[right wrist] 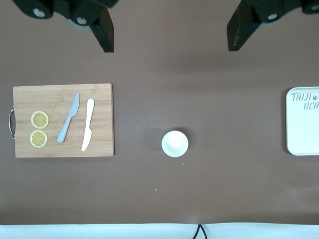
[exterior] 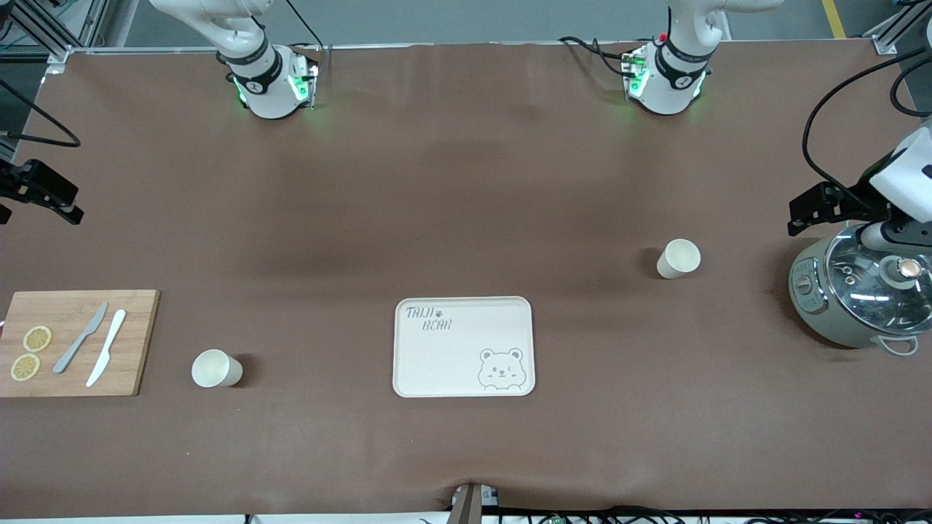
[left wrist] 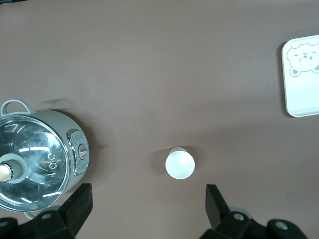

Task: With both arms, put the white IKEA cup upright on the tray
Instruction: 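Move the left gripper down toward the white cup beside the pot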

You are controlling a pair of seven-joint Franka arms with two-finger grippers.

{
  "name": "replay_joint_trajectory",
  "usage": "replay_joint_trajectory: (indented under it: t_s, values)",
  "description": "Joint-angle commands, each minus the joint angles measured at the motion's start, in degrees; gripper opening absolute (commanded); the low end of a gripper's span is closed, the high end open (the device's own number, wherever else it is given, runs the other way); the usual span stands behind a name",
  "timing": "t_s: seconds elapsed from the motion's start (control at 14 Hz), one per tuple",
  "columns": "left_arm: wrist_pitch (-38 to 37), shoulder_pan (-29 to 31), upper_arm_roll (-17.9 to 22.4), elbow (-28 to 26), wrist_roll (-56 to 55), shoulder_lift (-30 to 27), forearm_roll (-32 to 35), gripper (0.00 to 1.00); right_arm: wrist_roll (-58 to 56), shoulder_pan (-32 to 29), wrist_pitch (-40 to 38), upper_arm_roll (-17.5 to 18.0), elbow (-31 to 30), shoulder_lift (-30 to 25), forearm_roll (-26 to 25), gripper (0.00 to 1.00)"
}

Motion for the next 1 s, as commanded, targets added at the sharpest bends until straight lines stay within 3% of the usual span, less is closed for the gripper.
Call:
replay_joint_trajectory:
  t_s: [0.0,0.29,0.43,0.93]
  values:
    - [0.63,-0.46,-0.21,0.24,-1.81,-0.03,1.37,1.0,0.55,-0.74,-0.7,0.44,1.21,0.28,0.6,1.0]
    - [1.33,-0.55,-1.7,-0.02,-2.88,0.93,1.54,1.0,0.73,-0.65,-0.44,0.53,2.0,0.37,0.69,1.0]
    - [2.38,-0.03,-2.14,-3.17,-2.88,0.76,1.37,1.0,0.73,-0.74,-0.35,0.53,2.0,0.37,0.69,1.0]
    - [28.63,0.24,-2.85,-31.72,-2.88,-3.01,0.58,1.0,0.64,-0.74,-0.43,0.44,2.27,0.37,0.51,1.0]
